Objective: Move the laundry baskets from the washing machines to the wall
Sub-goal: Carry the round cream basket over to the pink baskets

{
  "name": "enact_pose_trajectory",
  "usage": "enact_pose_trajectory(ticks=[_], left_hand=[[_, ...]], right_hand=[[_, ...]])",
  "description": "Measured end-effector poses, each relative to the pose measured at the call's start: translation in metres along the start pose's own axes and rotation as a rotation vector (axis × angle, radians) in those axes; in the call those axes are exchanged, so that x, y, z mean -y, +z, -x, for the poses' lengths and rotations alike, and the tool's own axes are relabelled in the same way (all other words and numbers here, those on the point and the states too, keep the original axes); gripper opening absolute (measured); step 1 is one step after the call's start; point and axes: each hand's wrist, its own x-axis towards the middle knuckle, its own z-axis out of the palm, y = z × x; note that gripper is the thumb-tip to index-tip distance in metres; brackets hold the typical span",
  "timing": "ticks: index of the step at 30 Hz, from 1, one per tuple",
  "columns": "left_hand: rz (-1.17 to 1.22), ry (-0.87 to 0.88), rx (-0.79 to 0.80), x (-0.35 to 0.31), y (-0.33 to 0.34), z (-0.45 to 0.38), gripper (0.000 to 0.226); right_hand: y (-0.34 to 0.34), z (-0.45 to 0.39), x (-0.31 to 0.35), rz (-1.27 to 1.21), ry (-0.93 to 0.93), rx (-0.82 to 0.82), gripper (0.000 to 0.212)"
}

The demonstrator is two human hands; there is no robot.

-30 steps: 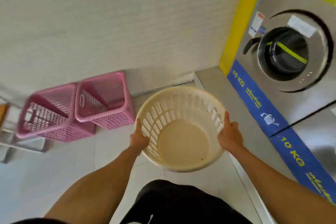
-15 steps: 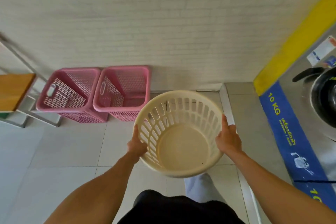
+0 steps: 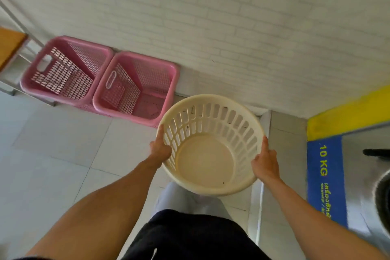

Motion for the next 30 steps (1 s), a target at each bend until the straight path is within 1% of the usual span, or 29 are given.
enact_pose_trajectory(ticks=[2, 4, 7, 11, 14, 17, 19, 22, 25, 30], left_hand=[[0.029, -0.028, 0.006, -0.016, -0.001, -0.015, 0.097], [-0.01, -0.038, 0.004, -0.026, -0.003, -0.032, 0.096], [-0.013, -0.057, 0.044, -0.04, -0.007, -0.059, 0.098], [-0.02, -0.021, 0.051, -0.066, -0.007, -0.095, 0.103], [0.034, -0.007, 0.072, -0.077, -0.001, -0.121, 0.109], [0.038, -0.013, 0.096, -0.084, 0.013, -0.156, 0.11], [0.027, -0.021, 0.096, -0.084, 0.027, -0.18, 0.11], [-0.014, -0.037, 0.074, -0.065, 0.056, -0.224, 0.106], [-0.108, -0.051, -0.033, -0.033, 0.09, -0.269, 0.1], [-0.135, -0.076, -0.218, 0.026, 0.145, -0.336, 0.094]], right_hand=[[-0.006, -0.023, 0.012, -0.009, -0.013, 0.007, 0.077], [-0.007, -0.047, 0.025, 0.009, -0.003, 0.01, 0.075], [-0.006, -0.073, 0.04, -0.017, 0.009, 0.014, 0.073], [-0.012, -0.113, 0.063, -0.029, 0.029, -0.023, 0.072], [-0.015, -0.14, 0.071, -0.052, -0.005, -0.035, 0.075], [-0.009, -0.185, 0.068, -0.036, 0.0, -0.01, 0.076], [0.007, -0.22, 0.068, -0.026, 0.002, 0.011, 0.075], [0.051, -0.273, 0.06, 0.006, -0.029, 0.063, 0.074], [0.105, -0.315, 0.048, 0.036, -0.051, 0.115, 0.074], [0.18, -0.379, 0.043, 0.011, -0.163, 0.104, 0.074]])
